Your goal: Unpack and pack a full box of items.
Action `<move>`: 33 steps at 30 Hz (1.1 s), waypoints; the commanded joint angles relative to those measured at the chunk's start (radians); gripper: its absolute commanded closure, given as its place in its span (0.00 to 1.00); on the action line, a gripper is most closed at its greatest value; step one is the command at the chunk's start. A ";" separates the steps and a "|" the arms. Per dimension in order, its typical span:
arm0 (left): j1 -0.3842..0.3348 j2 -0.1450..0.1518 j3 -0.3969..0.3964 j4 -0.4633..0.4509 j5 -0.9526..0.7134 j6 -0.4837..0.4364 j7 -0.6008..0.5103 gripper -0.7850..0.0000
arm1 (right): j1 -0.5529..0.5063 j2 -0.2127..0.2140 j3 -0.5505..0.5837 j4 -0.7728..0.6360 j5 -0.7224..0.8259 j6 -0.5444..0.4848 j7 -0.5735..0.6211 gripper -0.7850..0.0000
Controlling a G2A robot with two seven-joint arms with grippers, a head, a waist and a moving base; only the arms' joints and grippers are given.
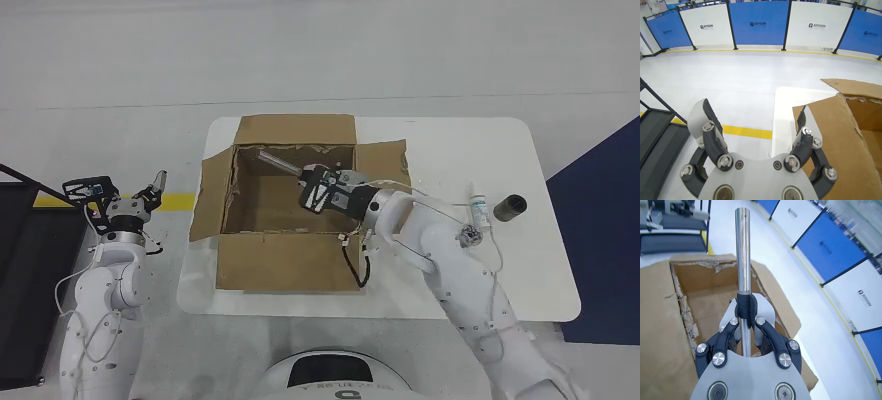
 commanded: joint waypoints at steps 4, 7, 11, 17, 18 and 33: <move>0.000 0.000 0.000 0.000 0.000 0.000 0.000 0.00 | -0.148 0.023 0.092 -0.053 -0.108 0.074 -0.257 1.00; 0.000 0.000 0.000 0.000 0.000 0.000 0.000 0.00 | -0.223 0.032 0.147 -0.095 -0.109 0.114 -0.278 1.00; 0.000 0.000 0.000 0.000 0.000 0.000 0.000 0.00 | -0.333 0.042 0.227 -0.143 -0.098 0.158 -0.318 1.00; 0.000 0.000 0.000 0.000 0.000 0.000 0.000 0.00 | -0.501 0.052 0.341 -0.209 -0.094 0.258 -0.376 1.00; 0.000 0.000 0.000 0.000 0.000 0.000 0.000 0.00 | -0.526 0.054 0.356 -0.223 -0.098 0.270 -0.381 1.00; 0.000 0.000 0.000 0.000 0.000 0.000 0.000 0.00 | -0.608 0.044 0.403 -0.262 -0.010 0.446 -0.228 1.00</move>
